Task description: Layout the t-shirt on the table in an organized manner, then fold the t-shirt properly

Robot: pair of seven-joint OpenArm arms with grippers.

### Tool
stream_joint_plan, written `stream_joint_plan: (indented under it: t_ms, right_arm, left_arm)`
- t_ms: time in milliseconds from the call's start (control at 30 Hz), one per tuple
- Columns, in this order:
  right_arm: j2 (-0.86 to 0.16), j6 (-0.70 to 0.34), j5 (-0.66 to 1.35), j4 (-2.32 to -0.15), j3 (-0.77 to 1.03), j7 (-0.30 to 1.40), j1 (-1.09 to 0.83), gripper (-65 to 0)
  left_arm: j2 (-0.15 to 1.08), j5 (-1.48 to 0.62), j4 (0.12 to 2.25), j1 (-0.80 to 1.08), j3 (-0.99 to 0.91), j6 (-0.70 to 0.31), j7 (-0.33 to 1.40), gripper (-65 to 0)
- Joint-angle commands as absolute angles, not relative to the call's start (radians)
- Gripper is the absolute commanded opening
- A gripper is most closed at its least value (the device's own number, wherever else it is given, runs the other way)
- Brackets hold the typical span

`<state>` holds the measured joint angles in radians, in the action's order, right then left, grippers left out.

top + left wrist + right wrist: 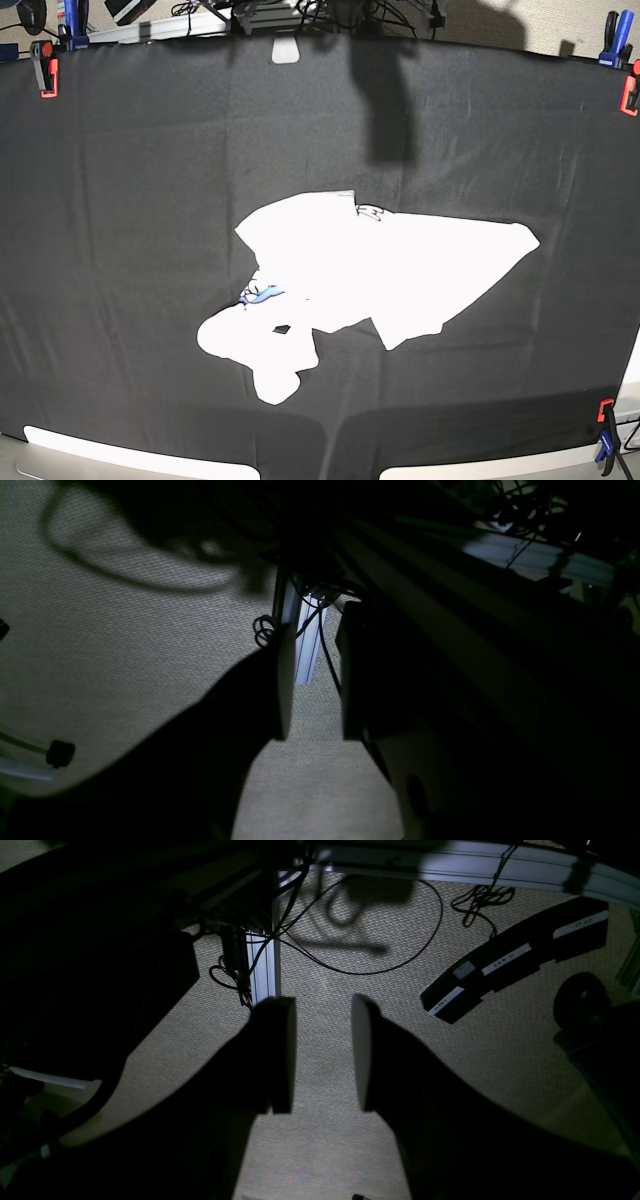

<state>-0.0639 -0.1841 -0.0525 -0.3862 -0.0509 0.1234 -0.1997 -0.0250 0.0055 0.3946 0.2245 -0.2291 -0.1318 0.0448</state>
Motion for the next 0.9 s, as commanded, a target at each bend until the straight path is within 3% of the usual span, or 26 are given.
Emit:
stream_joint_plan:
  t_ms: [0,533,867]
  right_arm:
    - [-0.067,-0.193,-0.053,-0.39,-0.053,0.12,-0.202,-46.3]
    - [-0.067,-0.194,-0.053,-0.393,-0.053,0.085,-0.242,-46.3]
    - [-0.071,-0.194,-0.053,-0.436,-0.053,0.073,-0.316,-46.3]
  left_arm:
    - [-0.03,0.011,0.4,0.234,-0.228,-0.142,0.033,-50.3]
    - [-0.03,0.012,0.411,0.271,-0.228,-0.142,0.023,-50.3]
    - [-0.033,0.011,0.627,0.435,-0.228,-0.142,0.038,-50.3]
